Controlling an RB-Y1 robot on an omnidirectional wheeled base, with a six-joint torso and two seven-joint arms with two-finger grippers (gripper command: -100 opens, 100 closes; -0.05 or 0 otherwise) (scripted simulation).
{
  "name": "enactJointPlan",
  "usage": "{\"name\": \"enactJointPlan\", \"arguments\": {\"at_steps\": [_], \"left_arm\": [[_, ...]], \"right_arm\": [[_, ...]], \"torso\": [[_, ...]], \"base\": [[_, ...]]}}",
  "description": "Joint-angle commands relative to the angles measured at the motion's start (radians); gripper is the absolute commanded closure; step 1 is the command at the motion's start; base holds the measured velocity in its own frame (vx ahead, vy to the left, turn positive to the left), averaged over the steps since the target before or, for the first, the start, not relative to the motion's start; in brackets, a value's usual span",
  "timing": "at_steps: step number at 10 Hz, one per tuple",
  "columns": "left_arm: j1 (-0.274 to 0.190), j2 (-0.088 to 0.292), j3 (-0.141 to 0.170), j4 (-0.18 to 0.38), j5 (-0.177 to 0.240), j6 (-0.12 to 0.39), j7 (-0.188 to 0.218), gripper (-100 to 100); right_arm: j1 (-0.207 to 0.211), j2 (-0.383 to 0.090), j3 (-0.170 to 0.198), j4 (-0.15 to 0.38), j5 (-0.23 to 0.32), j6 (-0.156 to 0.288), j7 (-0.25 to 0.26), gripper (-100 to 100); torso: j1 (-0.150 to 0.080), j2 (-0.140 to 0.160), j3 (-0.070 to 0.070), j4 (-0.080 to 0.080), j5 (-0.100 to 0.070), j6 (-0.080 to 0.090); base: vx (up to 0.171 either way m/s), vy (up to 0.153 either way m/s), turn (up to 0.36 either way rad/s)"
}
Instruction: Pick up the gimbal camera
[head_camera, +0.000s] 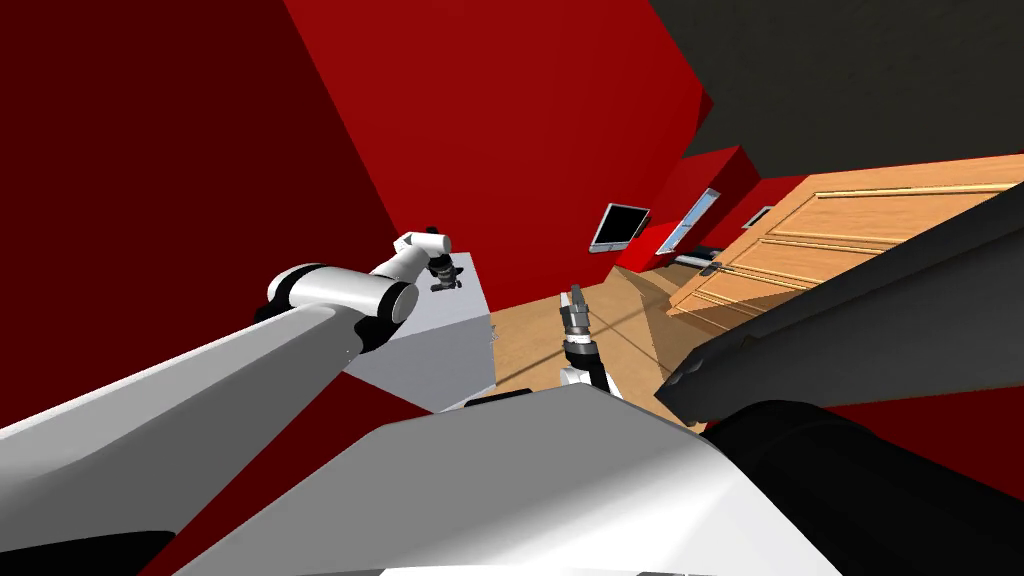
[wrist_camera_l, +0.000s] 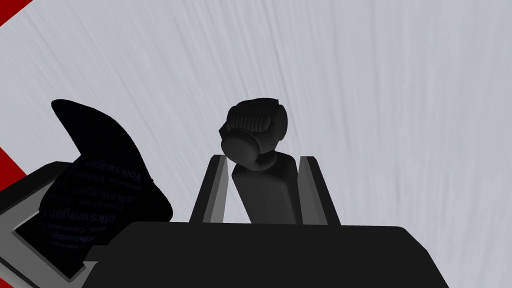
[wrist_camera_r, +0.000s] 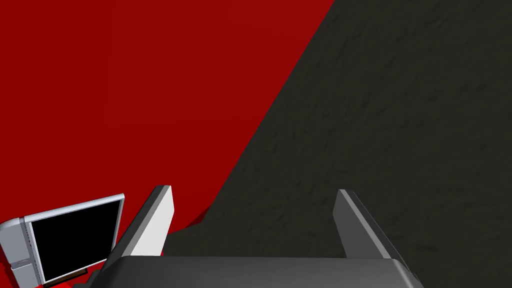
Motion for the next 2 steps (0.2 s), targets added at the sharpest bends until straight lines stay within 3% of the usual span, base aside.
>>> {"name": "enactJointPlan", "arguments": {"at_steps": [1,2], "left_arm": [[0.0,0.0,0.0,0.0,0.0,0.0,0.0,100],[0.003,0.0,0.0,-0.008,0.001,0.006,0.001,0]], "right_arm": [[0.0,0.0,0.0,0.0,0.0,0.0,0.0,0],[0.0,0.0,0.0,0.0,0.0,0.0,0.0,0]], "torso": [[0.0,0.0,0.0,0.0,0.0,0.0],[0.002,0.001,0.0,0.0,0.0,0.0]], "base": [[0.005,-0.018,-0.003],[0.0,0.0,0.0]]}}
